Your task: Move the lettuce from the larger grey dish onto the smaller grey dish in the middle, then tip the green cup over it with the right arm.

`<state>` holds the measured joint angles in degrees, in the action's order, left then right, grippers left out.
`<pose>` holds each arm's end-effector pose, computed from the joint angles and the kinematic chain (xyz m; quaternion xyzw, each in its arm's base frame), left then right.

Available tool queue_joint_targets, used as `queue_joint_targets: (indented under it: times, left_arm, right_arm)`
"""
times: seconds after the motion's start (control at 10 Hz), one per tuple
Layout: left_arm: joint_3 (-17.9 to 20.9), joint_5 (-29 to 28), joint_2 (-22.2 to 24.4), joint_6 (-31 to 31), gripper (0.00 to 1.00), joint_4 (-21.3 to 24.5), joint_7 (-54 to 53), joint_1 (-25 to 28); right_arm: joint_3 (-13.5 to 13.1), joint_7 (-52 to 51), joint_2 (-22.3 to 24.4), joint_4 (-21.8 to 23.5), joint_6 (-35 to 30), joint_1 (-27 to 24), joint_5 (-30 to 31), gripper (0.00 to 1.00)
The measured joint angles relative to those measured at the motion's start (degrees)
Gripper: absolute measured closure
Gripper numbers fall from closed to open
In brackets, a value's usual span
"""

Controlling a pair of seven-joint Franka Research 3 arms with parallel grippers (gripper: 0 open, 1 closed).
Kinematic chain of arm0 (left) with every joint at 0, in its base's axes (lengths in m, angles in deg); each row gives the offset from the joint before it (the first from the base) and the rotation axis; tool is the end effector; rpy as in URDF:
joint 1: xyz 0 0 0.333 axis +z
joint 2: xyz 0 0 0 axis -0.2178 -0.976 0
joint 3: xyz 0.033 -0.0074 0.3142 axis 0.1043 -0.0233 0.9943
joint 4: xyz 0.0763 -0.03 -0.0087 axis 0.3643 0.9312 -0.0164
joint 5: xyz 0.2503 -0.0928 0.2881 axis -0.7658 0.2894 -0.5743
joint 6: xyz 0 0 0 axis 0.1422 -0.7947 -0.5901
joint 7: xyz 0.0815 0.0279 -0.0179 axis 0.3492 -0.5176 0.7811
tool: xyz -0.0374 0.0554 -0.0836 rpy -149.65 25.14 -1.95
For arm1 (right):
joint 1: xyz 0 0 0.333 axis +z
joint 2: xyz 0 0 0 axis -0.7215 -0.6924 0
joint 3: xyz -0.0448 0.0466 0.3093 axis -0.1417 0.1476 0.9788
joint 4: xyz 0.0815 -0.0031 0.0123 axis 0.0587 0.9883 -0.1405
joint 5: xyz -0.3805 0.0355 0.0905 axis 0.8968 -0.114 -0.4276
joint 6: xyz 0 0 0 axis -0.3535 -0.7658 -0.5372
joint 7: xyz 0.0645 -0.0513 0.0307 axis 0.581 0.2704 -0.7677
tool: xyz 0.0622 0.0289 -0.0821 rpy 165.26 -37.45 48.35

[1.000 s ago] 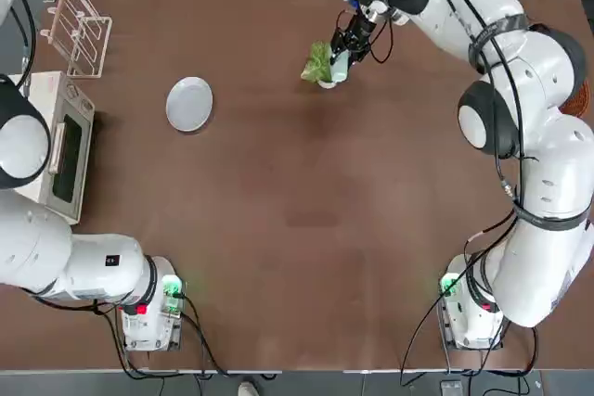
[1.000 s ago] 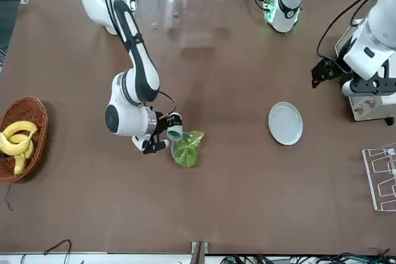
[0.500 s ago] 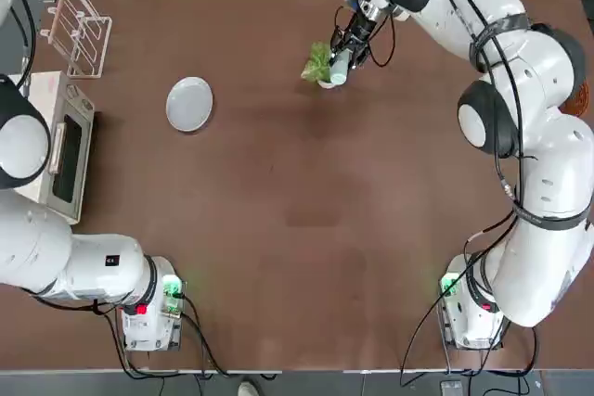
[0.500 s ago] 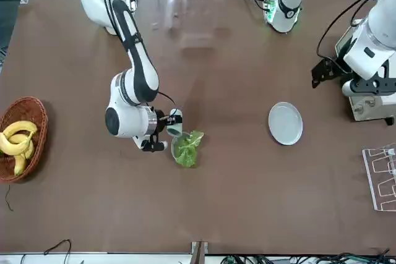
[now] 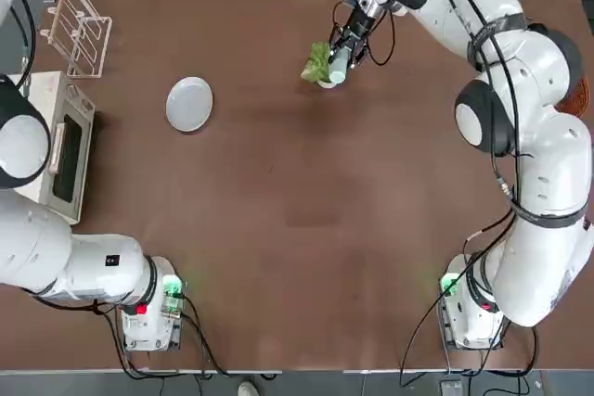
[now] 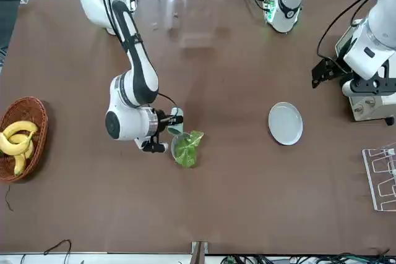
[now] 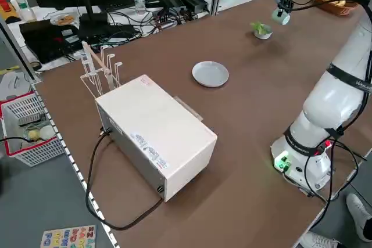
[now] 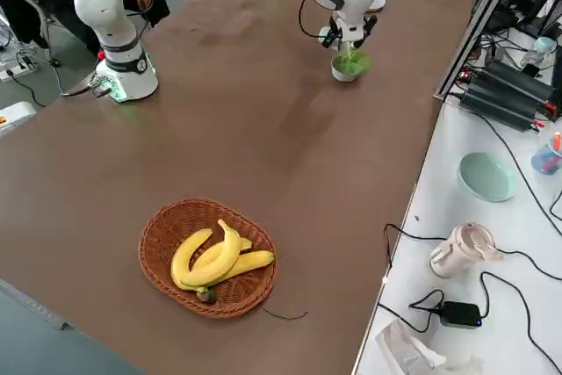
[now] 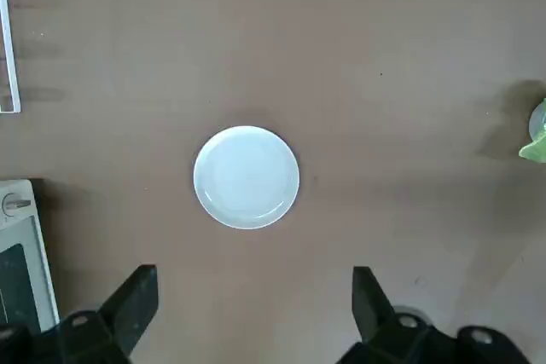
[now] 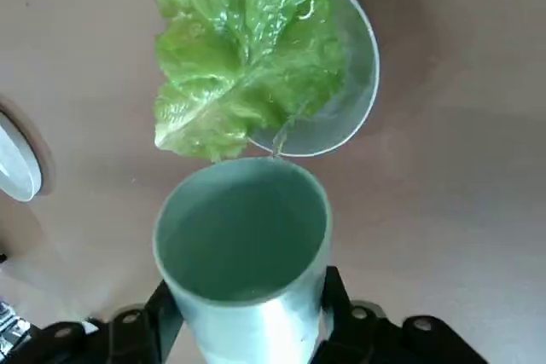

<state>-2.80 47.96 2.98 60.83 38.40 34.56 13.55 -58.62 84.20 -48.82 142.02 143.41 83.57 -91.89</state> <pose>0.5633 -0.1039 0.6179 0.9999 0.0009 0.0020 0.0122 0.6074 0.3373 0.2911 -0.9531 0.0426 0.1764 0.2424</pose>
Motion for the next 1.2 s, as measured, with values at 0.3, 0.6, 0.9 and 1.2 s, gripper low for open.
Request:
queue_joint_targets:
  times: [0.3,0.6,0.9,1.2]
  left_arm:
    - [0.0,0.0,0.0,0.0,0.0,-0.01,0.0,0.0]
    - [-0.03,-0.91,0.0,0.0,0.0,-0.03,0.0,-0.01]
    - [-0.08,-1.75,0.0,0.0,0.0,-0.05,0.0,-0.07]
    - [-0.11,-1.75,0.0,0.0,0.0,-0.08,0.0,-0.08]
  right_arm:
    - [0.0,3.98,-0.38,-1.23,-1.39,-0.02,-0.18,0.32]
    - [0.0,6.89,-0.95,-3.12,-2.31,-0.33,-0.57,0.32]
    - [-0.01,14.08,-1.45,-4.13,-2.52,-0.71,-2.25,0.32]
    - [-0.01,12.21,-1.57,-4.3,-4.84,-1.35,-2.83,0.32]
